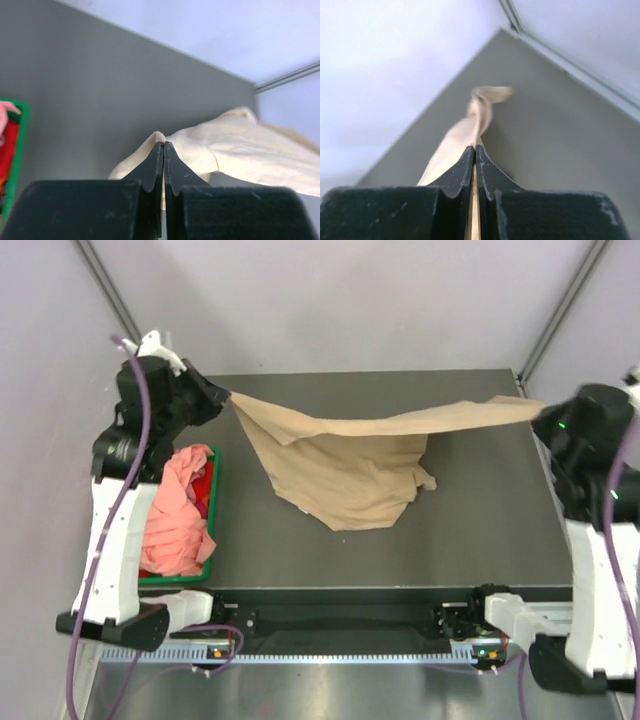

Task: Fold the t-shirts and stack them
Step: Flatten the tshirt out

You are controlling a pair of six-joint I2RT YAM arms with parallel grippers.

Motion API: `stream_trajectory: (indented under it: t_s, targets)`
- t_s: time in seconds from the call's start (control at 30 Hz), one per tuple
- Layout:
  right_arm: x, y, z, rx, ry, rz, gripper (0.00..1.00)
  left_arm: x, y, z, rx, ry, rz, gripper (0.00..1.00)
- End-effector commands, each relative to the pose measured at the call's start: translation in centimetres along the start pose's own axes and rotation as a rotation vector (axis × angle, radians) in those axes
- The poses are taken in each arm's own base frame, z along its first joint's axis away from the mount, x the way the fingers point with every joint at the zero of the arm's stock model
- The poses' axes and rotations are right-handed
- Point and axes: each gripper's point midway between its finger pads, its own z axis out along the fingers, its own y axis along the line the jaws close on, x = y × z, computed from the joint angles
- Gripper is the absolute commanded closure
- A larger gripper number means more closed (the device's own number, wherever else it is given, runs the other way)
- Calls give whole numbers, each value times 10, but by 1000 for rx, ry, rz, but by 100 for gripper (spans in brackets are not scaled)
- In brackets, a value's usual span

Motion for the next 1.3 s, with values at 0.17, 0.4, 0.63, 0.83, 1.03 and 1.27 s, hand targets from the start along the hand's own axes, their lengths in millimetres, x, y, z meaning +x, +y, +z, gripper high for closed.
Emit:
stream_trajectory:
  t_s: [0.17, 0.4, 0.63, 0.83, 1.03, 1.27]
  targets:
    - [-96, -37, -166, -145, -278, 79, 100, -58, -63, -165, 311, -267, -195, 100]
    - [-109, -42, -208, -246, -350, 90, 100, -64, -77, -208, 378, -275, -185, 100]
    - [-70, 3, -110, -256, -228, -51, 100, -55, -61, -98, 242, -178, -133, 100]
    - [-22, 55, 11, -306, -154, -40, 100, -78, -45, 19, 114, -232, -79, 100]
    - [-63, 147, 82, -407, -188, -90, 100, -147, -76, 82, 133, -371, 70, 100]
    - [-177, 187, 82, -443, -425, -150, 100, -199, -106, 49, 257, -572, -75, 100]
